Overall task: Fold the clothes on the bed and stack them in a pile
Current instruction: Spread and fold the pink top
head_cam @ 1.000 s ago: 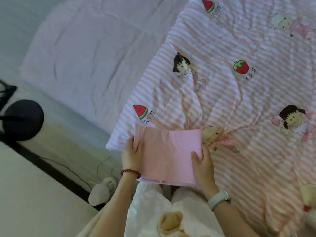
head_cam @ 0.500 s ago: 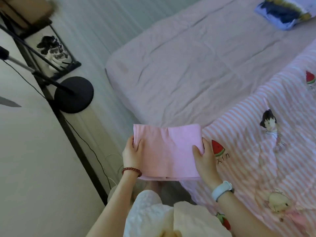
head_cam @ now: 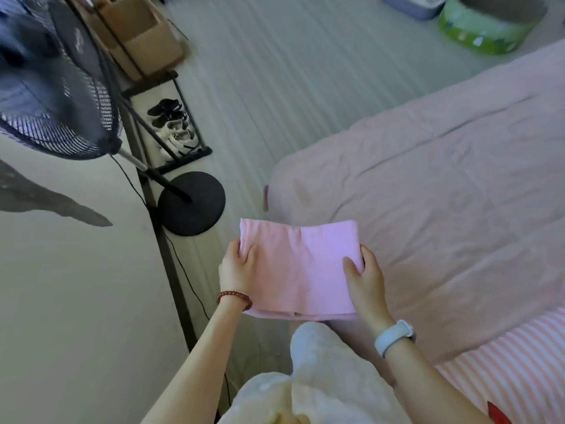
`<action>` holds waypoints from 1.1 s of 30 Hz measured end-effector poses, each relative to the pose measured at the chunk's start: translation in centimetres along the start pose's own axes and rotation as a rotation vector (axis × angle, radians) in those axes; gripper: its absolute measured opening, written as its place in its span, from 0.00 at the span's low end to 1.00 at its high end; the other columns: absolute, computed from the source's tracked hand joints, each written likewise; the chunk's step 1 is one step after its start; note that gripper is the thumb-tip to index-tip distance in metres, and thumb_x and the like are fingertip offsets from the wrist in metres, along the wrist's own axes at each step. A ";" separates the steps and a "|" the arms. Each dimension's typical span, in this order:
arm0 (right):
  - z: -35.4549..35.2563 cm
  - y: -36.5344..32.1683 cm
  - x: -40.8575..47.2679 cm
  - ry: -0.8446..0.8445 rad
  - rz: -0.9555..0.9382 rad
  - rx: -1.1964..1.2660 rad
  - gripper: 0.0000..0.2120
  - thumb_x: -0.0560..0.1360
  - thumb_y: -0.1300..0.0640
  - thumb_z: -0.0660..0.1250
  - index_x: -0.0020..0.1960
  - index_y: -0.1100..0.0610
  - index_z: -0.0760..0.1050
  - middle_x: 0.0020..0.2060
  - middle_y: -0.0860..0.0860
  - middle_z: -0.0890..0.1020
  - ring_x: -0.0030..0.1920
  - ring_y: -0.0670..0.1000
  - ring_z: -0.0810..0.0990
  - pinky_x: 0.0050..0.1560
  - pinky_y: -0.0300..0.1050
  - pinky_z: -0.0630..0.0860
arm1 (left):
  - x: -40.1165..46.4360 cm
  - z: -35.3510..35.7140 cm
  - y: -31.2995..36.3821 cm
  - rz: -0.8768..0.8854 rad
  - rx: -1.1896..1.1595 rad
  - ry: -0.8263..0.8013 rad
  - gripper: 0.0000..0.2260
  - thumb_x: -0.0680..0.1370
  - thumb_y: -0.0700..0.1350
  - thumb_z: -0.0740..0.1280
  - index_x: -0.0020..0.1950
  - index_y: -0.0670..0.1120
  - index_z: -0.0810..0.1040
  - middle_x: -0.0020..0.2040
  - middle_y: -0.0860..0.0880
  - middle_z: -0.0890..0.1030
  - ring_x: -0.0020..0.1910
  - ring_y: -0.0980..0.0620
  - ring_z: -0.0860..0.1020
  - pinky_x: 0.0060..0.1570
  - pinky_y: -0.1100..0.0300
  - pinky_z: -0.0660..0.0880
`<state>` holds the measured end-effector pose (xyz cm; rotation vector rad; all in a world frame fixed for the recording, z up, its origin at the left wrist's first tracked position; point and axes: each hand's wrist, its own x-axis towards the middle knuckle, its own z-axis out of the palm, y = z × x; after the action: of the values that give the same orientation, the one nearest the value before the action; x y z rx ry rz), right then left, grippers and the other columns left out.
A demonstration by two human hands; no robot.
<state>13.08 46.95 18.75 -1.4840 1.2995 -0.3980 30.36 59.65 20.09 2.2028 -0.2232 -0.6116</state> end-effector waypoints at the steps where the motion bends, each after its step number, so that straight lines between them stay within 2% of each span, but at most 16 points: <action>1: 0.8 -1.0 1.5 0.003 -0.002 0.003 0.16 0.76 0.59 0.63 0.63 0.57 0.70 0.52 0.48 0.77 0.51 0.50 0.74 0.49 0.42 0.68 | 1.9 -0.2 1.0 0.003 -0.006 -0.009 0.01 0.78 0.45 0.62 0.47 0.51 0.72 0.37 0.57 0.75 0.37 0.60 0.72 0.33 0.66 0.64; 4: 3.5 -4.3 6.7 0.019 -0.009 0.034 0.15 0.76 0.59 0.63 0.63 0.58 0.70 0.51 0.49 0.77 0.51 0.50 0.75 0.48 0.42 0.67 | 8.3 -0.7 4.3 0.050 -0.006 -0.009 0.07 0.78 0.44 0.62 0.44 0.56 0.69 0.37 0.60 0.74 0.37 0.63 0.72 0.35 0.69 0.65; 11: 9.9 -15.2 19.2 0.017 -0.032 0.089 0.13 0.76 0.59 0.62 0.61 0.56 0.71 0.47 0.44 0.77 0.47 0.47 0.75 0.46 0.41 0.68 | 24.1 -2.9 13.3 0.098 0.018 0.021 0.03 0.77 0.44 0.63 0.49 0.51 0.72 0.38 0.60 0.74 0.37 0.61 0.71 0.35 0.71 0.63; 14: 12.0 -19.2 23.3 0.029 -0.038 0.075 0.13 0.76 0.59 0.62 0.60 0.55 0.71 0.50 0.47 0.78 0.48 0.48 0.75 0.45 0.40 0.67 | 29.6 -3.7 16.0 0.106 0.019 0.040 0.06 0.77 0.45 0.63 0.53 0.50 0.73 0.38 0.60 0.73 0.37 0.60 0.71 0.34 0.67 0.63; 16: 13.5 -21.1 25.9 0.048 -0.036 0.073 0.12 0.76 0.59 0.62 0.59 0.56 0.71 0.49 0.48 0.78 0.47 0.48 0.75 0.42 0.40 0.68 | 33.4 -3.5 17.4 0.105 0.031 0.026 0.07 0.77 0.45 0.63 0.55 0.48 0.74 0.38 0.59 0.74 0.39 0.55 0.72 0.35 0.63 0.63; 19: 15.6 -23.7 30.1 0.121 -0.011 0.080 0.11 0.76 0.60 0.63 0.58 0.59 0.72 0.46 0.48 0.78 0.47 0.50 0.75 0.44 0.42 0.67 | 39.4 -2.3 20.2 0.139 0.033 -0.038 0.09 0.77 0.44 0.62 0.56 0.44 0.74 0.42 0.52 0.77 0.42 0.51 0.73 0.37 0.61 0.64; 22: 17.2 -26.0 34.0 0.226 0.036 0.102 0.09 0.76 0.61 0.63 0.56 0.59 0.73 0.41 0.44 0.77 0.44 0.50 0.75 0.42 0.43 0.68 | 44.9 -0.9 23.5 0.175 0.034 -0.117 0.10 0.78 0.44 0.63 0.57 0.44 0.74 0.40 0.56 0.74 0.37 0.57 0.71 0.34 0.68 0.64; 25: 18.1 -28.5 36.7 0.331 0.056 0.153 0.05 0.76 0.61 0.62 0.52 0.60 0.73 0.39 0.47 0.77 0.41 0.52 0.74 0.38 0.43 0.68 | 49.3 -0.3 26.9 0.202 0.033 -0.230 0.09 0.77 0.46 0.62 0.56 0.47 0.73 0.38 0.57 0.75 0.36 0.59 0.72 0.32 0.65 0.64; 29: 17.5 -31.7 40.7 0.427 0.066 0.180 0.09 0.76 0.61 0.62 0.56 0.61 0.73 0.44 0.50 0.78 0.42 0.50 0.74 0.40 0.42 0.67 | 53.8 2.0 32.1 0.250 0.024 -0.312 0.01 0.76 0.46 0.62 0.47 0.52 0.71 0.36 0.55 0.75 0.36 0.54 0.73 0.33 0.62 0.67; 33: 15.3 -33.5 45.7 0.543 0.084 0.214 0.10 0.76 0.60 0.63 0.58 0.58 0.72 0.47 0.49 0.78 0.44 0.49 0.74 0.40 0.41 0.66 | 57.4 6.6 37.4 0.329 0.044 -0.411 0.01 0.76 0.45 0.62 0.46 0.48 0.72 0.33 0.55 0.74 0.33 0.55 0.71 0.31 0.62 0.65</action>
<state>57.87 9.51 24.36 -1.1736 1.6736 -0.8995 78.40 10.62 24.71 1.9992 -0.8007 -0.8704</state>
